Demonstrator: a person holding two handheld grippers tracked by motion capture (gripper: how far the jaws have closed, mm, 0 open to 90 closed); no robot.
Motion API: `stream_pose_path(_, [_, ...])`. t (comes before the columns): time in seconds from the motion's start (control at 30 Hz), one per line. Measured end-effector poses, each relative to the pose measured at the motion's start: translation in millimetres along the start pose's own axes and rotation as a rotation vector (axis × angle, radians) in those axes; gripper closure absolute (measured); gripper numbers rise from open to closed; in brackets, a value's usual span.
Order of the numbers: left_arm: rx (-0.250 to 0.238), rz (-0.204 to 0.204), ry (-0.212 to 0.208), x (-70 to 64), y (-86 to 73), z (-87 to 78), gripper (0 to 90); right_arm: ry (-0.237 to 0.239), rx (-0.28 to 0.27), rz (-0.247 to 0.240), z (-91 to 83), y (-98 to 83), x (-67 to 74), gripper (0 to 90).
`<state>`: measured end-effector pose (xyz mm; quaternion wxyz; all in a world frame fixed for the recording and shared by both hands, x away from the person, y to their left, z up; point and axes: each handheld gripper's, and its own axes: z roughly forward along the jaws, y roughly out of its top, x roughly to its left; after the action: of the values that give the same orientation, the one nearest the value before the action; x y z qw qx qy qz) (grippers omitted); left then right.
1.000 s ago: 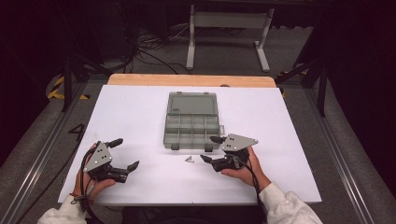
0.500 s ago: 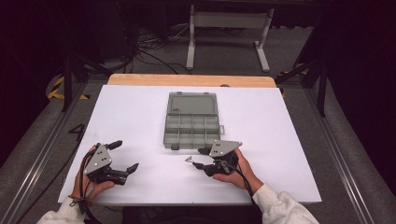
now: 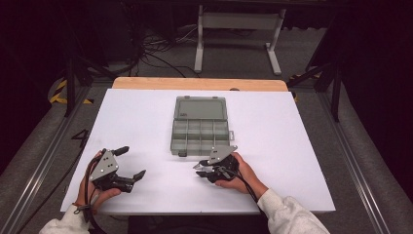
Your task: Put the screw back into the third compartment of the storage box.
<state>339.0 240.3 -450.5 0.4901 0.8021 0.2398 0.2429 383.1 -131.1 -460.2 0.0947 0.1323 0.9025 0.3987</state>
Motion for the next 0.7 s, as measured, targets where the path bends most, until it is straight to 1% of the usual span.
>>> stream_pose_path(0.03, [0.0,-0.002,-0.006,0.6,0.5,0.2,4.5,-0.003,0.006,0.0,2.1,-0.2,-0.2,60.4])
stream_pose_path(0.13, [0.001,-0.001,-0.007,-0.2,0.3,1.2,4.5,0.007,0.005,0.006,2.3,0.1,-0.8,61.5])
stream_pose_path(0.17, [0.005,0.003,-0.011,-0.2,0.1,1.6,4.5,0.017,0.005,0.004,2.5,0.2,-0.6,65.8])
stream_pose_path(0.23, [0.007,0.006,-0.012,-0.7,0.0,1.6,4.5,0.021,0.006,0.005,2.4,0.4,0.3,66.9])
stream_pose_path(0.27, [0.008,0.008,-0.011,-0.8,0.1,1.6,4.5,0.029,0.01,0.001,2.5,0.9,0.9,69.8])
stream_pose_path(0.33, [0.008,0.006,-0.016,-0.8,0.2,2.1,4.5,0.038,0.014,0.003,3.0,1.7,1.3,71.8])
stream_pose_path(0.47, [0.013,0.004,-0.023,-1.9,0.3,3.4,4.5,0.063,0.033,0.019,3.8,4.3,-2.0,76.5])
stream_pose_path(0.5, [0.018,0.009,-0.021,-1.9,0.6,3.4,4.5,0.068,0.041,0.019,4.1,5.4,-3.3,79.4])
stream_pose_path(0.57, [0.013,0.011,-0.015,-2.1,1.0,3.6,4.7,0.068,0.049,0.03,5.1,7.1,-5.3,84.2])
stream_pose_path(0.7, [0.007,0.004,-0.014,-1.6,0.8,3.1,4.8,0.063,0.05,0.029,5.1,7.1,-5.5,87.2])
